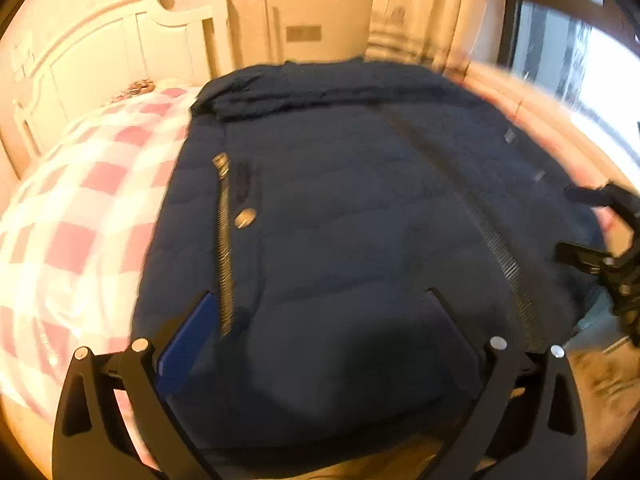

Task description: Fold large clothes

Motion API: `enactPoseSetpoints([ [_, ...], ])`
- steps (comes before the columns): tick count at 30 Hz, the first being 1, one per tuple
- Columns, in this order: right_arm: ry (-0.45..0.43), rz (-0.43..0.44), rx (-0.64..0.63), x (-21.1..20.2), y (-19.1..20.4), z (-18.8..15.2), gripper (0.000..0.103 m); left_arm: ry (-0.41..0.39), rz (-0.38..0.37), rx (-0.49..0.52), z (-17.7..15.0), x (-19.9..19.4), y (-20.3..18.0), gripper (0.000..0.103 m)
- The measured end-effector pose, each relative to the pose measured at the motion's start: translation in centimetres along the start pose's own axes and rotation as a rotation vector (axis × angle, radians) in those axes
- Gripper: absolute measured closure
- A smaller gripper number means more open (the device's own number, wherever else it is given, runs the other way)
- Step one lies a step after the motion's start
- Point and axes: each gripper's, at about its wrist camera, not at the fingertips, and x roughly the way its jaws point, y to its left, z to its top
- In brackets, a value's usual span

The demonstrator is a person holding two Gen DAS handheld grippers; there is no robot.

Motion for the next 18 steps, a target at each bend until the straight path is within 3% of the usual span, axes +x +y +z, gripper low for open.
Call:
enactPoseSetpoints([
  [1,0.037,0.002,-0.011,1.1,0.2,-0.6,0.004,0.036,0.012,0.007,-0.7,1.2,0.1,0.002],
  [3,-0.02,0.005,-0.004,1.3,0.2,-1.6,0.004,-0.018,-0.01,-0.013,-1.5,1.3,0.6,0.002],
  [6,0.014,-0.029,-0.014,0.7,0.1,-1.1,0.005,-0.007,0.012,0.018,-1.4,0.6,0.4,0.002],
  [9,-0.041,-0.067,-0.015,-1.0,-0.1,-1.7,0.005,-0.043,0.005,-0.025,-1.6,-0.8,1.3,0.002],
  [11,-0.003,-0.046,0.011,-0.1,-1.1,-3.0,0.005,-0.022,0.018,-0.033,-2.4,-0.3,2.3,0.002],
  [13,-0.054,-0.05,-0.01,-0.3,-1.0,-4.0,0.005,-0.032,-0.005,-0.034,-3.0,0.1,2.8,0.002],
  [15,-0.036,-0.072,-0.028,-0.5,-0.7,-3.8,0.005,-0.026,0.006,-0.026,-3.1,-0.2,2.6,0.002],
  [18,-0.081,-0.085,0.037,-2.6,-2.6,-3.8,0.005,-0.034,0.012,-0.037,-2.7,-1.2,3.2,0.002],
])
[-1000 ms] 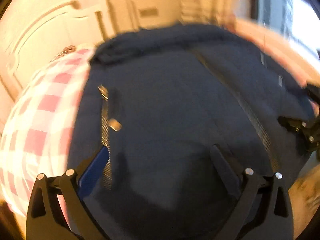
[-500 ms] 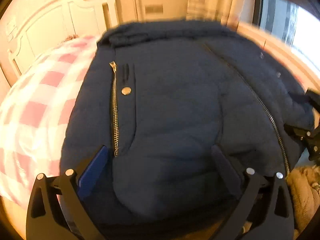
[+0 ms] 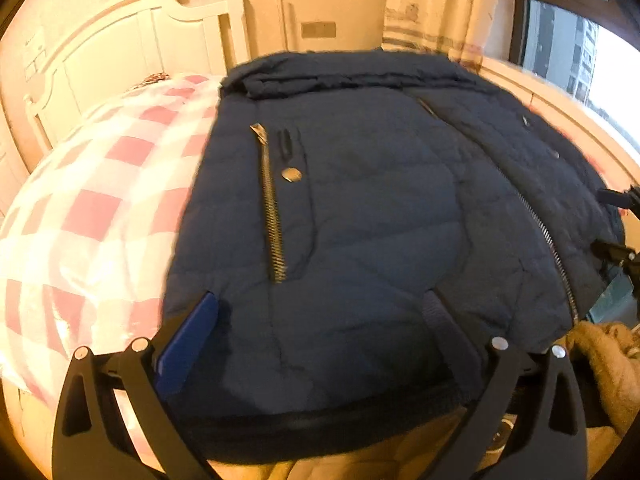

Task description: Fold large clothes

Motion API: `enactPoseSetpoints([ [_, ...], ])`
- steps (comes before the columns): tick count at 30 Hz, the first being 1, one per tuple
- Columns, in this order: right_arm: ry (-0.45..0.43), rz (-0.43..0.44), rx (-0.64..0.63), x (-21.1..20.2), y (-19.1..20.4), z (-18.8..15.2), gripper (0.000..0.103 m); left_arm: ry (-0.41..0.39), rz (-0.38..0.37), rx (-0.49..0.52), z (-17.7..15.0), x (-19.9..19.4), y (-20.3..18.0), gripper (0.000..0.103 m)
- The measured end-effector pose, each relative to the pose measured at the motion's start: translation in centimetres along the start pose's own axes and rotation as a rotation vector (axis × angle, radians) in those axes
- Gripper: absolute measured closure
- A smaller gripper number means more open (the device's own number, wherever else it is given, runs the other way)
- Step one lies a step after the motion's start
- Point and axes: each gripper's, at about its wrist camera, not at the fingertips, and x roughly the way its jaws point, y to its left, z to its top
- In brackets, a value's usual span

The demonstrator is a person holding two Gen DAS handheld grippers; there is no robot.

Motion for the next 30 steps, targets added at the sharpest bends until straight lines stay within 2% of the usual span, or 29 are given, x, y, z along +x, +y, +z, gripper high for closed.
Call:
enactPoseSetpoints([
  [2,-0.028,0.005,0.102,-1.6,-2.7,-0.9,0.005,-0.023,0.013,-0.038,-0.1,-0.9,1.6,0.002],
  [6,-0.043,0.073,0.393,-3.2,-9.5,-4.9,0.005,-0.001,0.008,-0.165,-0.8,-1.1,5.8,0.002],
  [8,-0.044,0.086,0.449,-3.4,-10.7,-6.7,0.005,0.023,-0.008,-0.251,-1.4,-0.8,8.2,0.002],
  [11,-0.047,0.167,0.533,-2.4,-12.1,-8.9,0.006,0.014,-0.05,-0.301,-2.1,-0.7,9.5,0.003],
  [13,-0.051,0.224,0.581,-1.4,-12.6,-9.9,0.014,0.016,-0.058,-0.285,-2.2,-0.9,9.2,0.004],
  [14,-0.052,0.266,0.603,-1.0,-12.8,-10.2,0.026,0.016,-0.084,-0.277,-2.1,-1.0,8.9,0.004],
  [15,-0.057,0.302,0.612,-0.9,-12.5,-10.3,0.034,0.015,-0.109,-0.271,-2.1,-1.2,8.6,0.012],
  [16,-0.063,0.325,0.608,-1.1,-12.3,-10.5,0.037,0.015,-0.122,-0.261,-2.2,-1.3,8.2,0.019],
  [17,-0.068,0.347,0.591,-1.2,-11.8,-10.2,0.039,0.019,-0.132,-0.247,-2.2,-1.3,7.8,0.021],
  [18,-0.068,0.338,0.556,-1.3,-11.2,-9.8,0.039,0.022,-0.136,-0.224,-2.3,-1.5,7.2,0.028],
  [19,-0.068,0.323,0.527,-1.5,-10.7,-9.5,0.041,0.023,-0.132,-0.211,-2.4,-1.6,6.8,0.043],
  [20,-0.074,0.314,0.501,-1.8,-10.3,-9.2,0.051,0.022,-0.123,-0.2,-2.6,-1.8,6.4,0.05],
  [21,-0.094,0.313,0.475,-2.7,-9.7,-9.1,0.056,0.014,-0.101,-0.188,-2.7,-2.3,6.0,0.061],
  [22,-0.115,0.313,0.457,-3.3,-9.5,-8.8,0.058,0.003,-0.079,-0.164,-2.6,-2.8,5.6,0.067],
  [24,-0.164,0.308,0.425,-4.2,-9.1,-8.1,0.058,-0.012,-0.074,-0.156,-2.6,-3.3,5.4,0.068],
  [26,-0.146,0.267,0.41,-3.6,-9.3,-7.5,0.058,-0.003,-0.092,-0.169,-2.5,-3.0,5.7,0.068],
  [27,-0.13,0.244,0.404,-2.9,-9.2,-7.1,0.056,0.004,-0.096,-0.178,-2.5,-2.7,5.9,0.064],
  [29,-0.15,0.246,0.414,-2.6,-9.4,-6.7,0.056,0.012,-0.108,-0.211,-2.6,-2.2,6.4,0.054],
  [30,-0.15,0.243,0.423,-2.2,-9.4,-6.3,0.056,0.016,-0.115,-0.219,-2.7,-2.1,6.5,0.047],
])
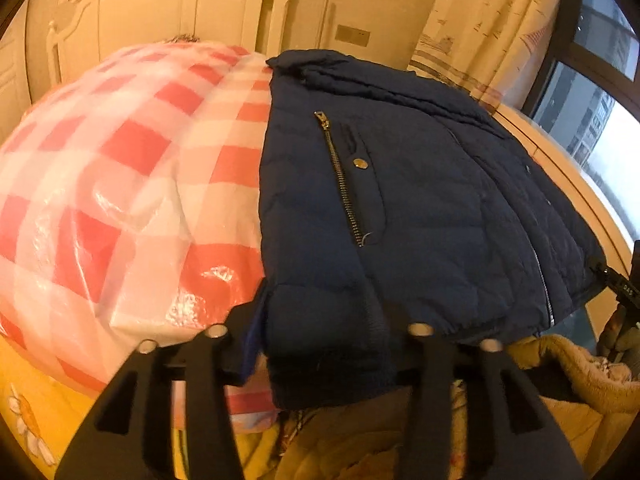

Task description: Fold large clothes

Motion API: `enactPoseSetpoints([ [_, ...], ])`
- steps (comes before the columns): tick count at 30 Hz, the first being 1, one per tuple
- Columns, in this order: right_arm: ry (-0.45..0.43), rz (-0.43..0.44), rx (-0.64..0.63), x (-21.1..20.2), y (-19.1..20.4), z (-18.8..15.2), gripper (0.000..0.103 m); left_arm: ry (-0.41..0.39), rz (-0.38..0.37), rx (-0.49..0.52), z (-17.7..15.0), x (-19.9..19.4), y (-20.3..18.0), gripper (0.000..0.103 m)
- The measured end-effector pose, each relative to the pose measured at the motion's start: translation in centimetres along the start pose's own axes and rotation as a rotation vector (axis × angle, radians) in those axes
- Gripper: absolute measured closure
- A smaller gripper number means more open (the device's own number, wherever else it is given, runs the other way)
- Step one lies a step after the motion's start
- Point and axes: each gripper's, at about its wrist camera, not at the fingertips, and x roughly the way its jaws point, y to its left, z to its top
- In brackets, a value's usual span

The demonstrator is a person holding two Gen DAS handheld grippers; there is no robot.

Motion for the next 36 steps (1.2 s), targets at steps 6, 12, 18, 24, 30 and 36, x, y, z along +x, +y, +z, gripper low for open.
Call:
enactPoseSetpoints([
  [6,0.026,-0.073,-0.122,1.4,2.0,0.3,0.055,-0.004,0.002,0.026,0.4,0.9,-0.6,0.051],
  [12,0.011,-0.079,-0.157,1.2,2.4,-0.4,0.074,0.001,-0.068,0.009,0.6,0.6,-0.3,0.085],
  [18,-0.069,0.014,-0.077,-1.1,2.3,0.0,0.083,-0.157,-0.207,-0.052,2.0,-4.2,-0.4,0.089],
  [24,-0.235,0.172,-0.056,-7.3,4.2,1.9,0.084,-0.331,-0.374,-0.115,3.4,-11.4,0.4,0.089],
  [30,-0.403,0.281,-0.139,-15.3,7.2,4.0,0.084,-0.511,-0.528,-0.122,2.5,-19.8,1.3,0.088],
  [36,-0.47,0.357,-0.216,-17.5,9.9,7.0,0.084,-0.599,-0.637,-0.128,3.2,-22.8,2.1,0.087],
])
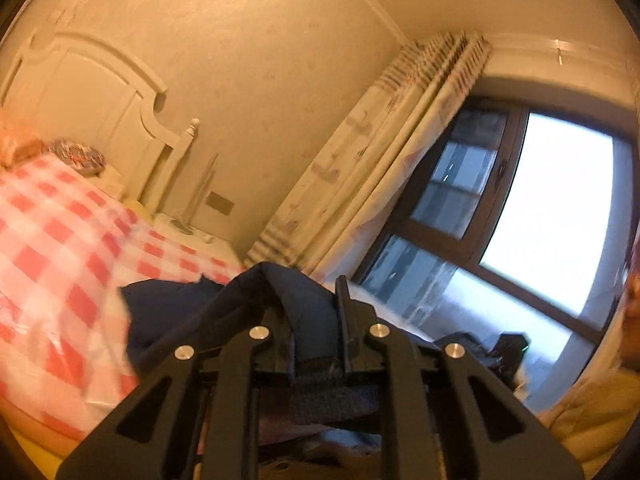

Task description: Fold large clothes

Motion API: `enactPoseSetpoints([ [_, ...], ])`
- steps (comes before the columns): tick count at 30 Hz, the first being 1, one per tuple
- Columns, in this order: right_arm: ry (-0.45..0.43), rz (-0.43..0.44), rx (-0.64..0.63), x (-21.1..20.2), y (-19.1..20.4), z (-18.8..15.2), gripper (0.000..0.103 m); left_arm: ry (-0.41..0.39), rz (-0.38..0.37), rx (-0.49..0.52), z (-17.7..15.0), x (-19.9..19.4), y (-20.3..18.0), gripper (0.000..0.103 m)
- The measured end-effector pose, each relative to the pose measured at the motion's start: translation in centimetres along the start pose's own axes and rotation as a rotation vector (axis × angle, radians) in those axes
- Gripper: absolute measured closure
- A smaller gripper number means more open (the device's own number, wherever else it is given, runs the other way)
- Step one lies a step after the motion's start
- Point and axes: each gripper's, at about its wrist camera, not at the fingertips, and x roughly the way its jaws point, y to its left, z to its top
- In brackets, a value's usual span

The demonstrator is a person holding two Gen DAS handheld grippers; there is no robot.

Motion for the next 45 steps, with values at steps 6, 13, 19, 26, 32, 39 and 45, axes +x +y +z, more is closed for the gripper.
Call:
enactPoseSetpoints([
  [6,0.138,-0.101,0.108,9.5,-6.4,1.8,0.084,0.047,0.111,-0.141,2.9,6.9,7.0,0.085],
  [13,0.444,-0.19,0.501,22.3,-20.5,-2.2,0.06,0.238,0.446,-0.291,3.5,20.8,18.7,0.068],
  [19,0.332,-0.226,0.644,20.6,-25.9,-3.2,0.015,0.188,0.576,-0.419,3.4,19.7,26.4,0.038],
  [26,0.479,-0.411,0.405,21.0,-25.9,-2.8,0.015,0.269,0.609,-0.292,4.5,17.9,26.7,0.025],
  [32,0.659,-0.429,0.171,25.8,-24.1,-3.7,0.015,0.453,0.53,-0.111,2.8,23.3,24.0,0.017],
  [39,0.774,-0.387,0.192,29.5,-25.7,-6.2,0.026,0.627,0.579,0.005,0.6,30.0,24.7,0.037],
  [45,0.487,-0.384,-0.042,25.0,-18.9,-3.3,0.089,0.461,0.574,0.17,1.3,27.6,20.1,0.096],
])
